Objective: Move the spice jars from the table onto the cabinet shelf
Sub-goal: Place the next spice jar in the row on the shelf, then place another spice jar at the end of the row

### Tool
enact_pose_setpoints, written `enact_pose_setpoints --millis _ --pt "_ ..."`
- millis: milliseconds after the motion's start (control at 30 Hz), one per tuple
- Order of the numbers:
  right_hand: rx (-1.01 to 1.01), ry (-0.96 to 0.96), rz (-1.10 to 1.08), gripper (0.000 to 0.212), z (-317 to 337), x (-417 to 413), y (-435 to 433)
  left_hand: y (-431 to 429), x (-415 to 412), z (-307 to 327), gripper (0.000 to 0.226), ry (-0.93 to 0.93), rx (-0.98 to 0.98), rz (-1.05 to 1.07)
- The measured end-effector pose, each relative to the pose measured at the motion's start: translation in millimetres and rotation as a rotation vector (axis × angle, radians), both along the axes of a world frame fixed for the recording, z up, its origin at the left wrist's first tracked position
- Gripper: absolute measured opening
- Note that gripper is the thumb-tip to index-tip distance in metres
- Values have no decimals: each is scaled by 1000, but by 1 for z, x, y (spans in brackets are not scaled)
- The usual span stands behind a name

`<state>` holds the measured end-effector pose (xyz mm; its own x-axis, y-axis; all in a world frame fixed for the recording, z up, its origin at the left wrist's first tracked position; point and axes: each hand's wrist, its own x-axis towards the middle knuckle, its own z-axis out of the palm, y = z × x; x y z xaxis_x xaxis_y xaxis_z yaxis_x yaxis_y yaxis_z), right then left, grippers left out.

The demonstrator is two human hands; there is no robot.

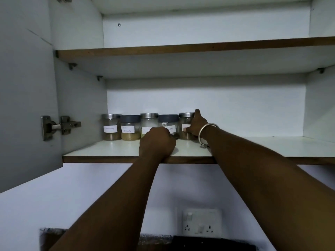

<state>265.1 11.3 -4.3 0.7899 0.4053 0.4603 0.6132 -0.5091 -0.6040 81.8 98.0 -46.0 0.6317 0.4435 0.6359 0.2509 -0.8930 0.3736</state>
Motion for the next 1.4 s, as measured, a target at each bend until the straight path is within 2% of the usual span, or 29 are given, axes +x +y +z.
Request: enact_pose_setpoints --millis 133,200,267,333,367,433,500,667,800,867,967,1000,1067,1133,1300,1400 --pt "-15 117 53 109 -1 -9 -4 1 -1 2 20 -19 -40 18" --pt "-249 48 -82 121 0 -16 -10 1 -2 3 21 -26 -62 18" --pt "-490 -5 -152 108 4 -22 -22 -1 -3 5 20 -37 -66 19" --pt "-595 58 -87 77 11 -35 -35 -4 -5 5 18 -59 -62 24" --pt "-638 63 -68 68 12 -43 -41 -5 -6 5 18 -77 -59 26" --pt "-717 14 -43 66 9 -58 -51 -8 -8 4 21 -104 -44 28" --pt "-724 -22 -39 68 -4 -74 -56 -10 -12 4 23 -125 -30 30" --pt "-591 165 68 68 -29 -109 -80 -18 -26 0 25 -92 23 -53" --pt "-617 -16 57 71 -46 -144 -109 -34 -50 -18 26 43 149 -225" --pt "-578 -148 58 69 -65 -170 -126 -49 -71 -41 30 102 232 -292" --pt "-445 -375 121 58 -98 -208 -146 -77 -109 -81 42 -10 298 -437" --pt "-368 -390 172 57 -120 -222 -152 -86 -124 -103 50 -35 264 -485" --pt "-253 -317 184 66 -163 -246 -160 -100 -150 -147 58 -8 179 -513" --pt "-262 -198 165 75 -216 -272 -168 -115 -176 -201 63 76 93 -546" --pt "-448 107 206 44 -364 -322 -192 -153 -231 -340 63 325 -217 -558" --pt "-633 235 141 50 -447 -345 -217 -171 -257 -417 54 534 -380 -560"
